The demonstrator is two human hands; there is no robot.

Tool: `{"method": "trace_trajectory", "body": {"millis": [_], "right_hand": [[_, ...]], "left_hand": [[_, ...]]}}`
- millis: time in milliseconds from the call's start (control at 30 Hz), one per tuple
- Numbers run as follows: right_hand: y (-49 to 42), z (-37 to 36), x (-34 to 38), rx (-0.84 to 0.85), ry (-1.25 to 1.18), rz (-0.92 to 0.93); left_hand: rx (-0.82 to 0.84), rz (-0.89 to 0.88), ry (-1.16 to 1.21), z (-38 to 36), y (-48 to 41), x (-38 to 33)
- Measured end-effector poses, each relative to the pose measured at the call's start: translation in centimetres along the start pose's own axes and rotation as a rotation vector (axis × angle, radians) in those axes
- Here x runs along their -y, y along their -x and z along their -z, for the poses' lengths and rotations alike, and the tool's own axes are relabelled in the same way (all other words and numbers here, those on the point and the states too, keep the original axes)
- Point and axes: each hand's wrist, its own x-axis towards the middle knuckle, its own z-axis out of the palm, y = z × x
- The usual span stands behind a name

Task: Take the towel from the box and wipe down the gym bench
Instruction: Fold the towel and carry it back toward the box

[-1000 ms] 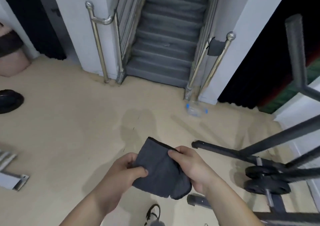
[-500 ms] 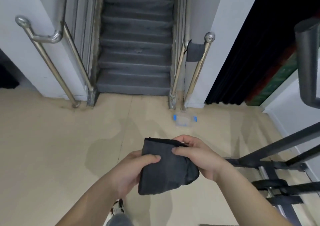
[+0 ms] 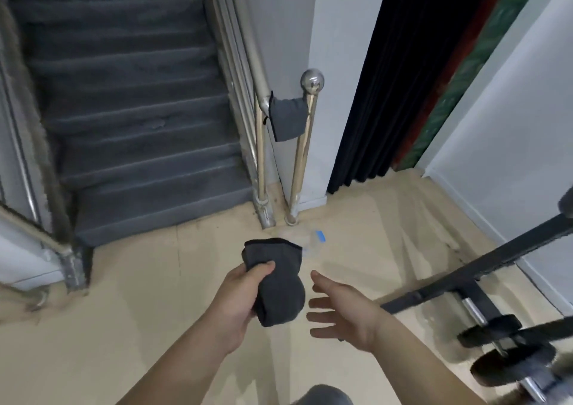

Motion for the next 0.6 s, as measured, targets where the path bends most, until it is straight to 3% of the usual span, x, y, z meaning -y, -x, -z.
{"method": "trace_trajectory", "body": {"millis": [233, 367, 500, 600], "right_hand": [[-14.0, 6.7, 8.8, 0.046, -0.432, 0.036], [-24.4, 10.4, 12.1, 0.028, -0.381, 0.087], [-35.3, 12.1, 11.2, 0.024, -0.302, 0.011], [-45.3, 12.8, 8.2, -0.121, -0.243, -0.016]], "left_hand": [[0.048, 0.025, -0.003, -5.5, -18.9, -6.0], [0.028, 0.060, -0.071, -6.2, -30.4, -4.6], [-0.005, 0.134, -0.206, -6.4, -41.4, -0.2], [-0.024, 0.163, -0.319, -5.8, -50.7, 4.9]]}}
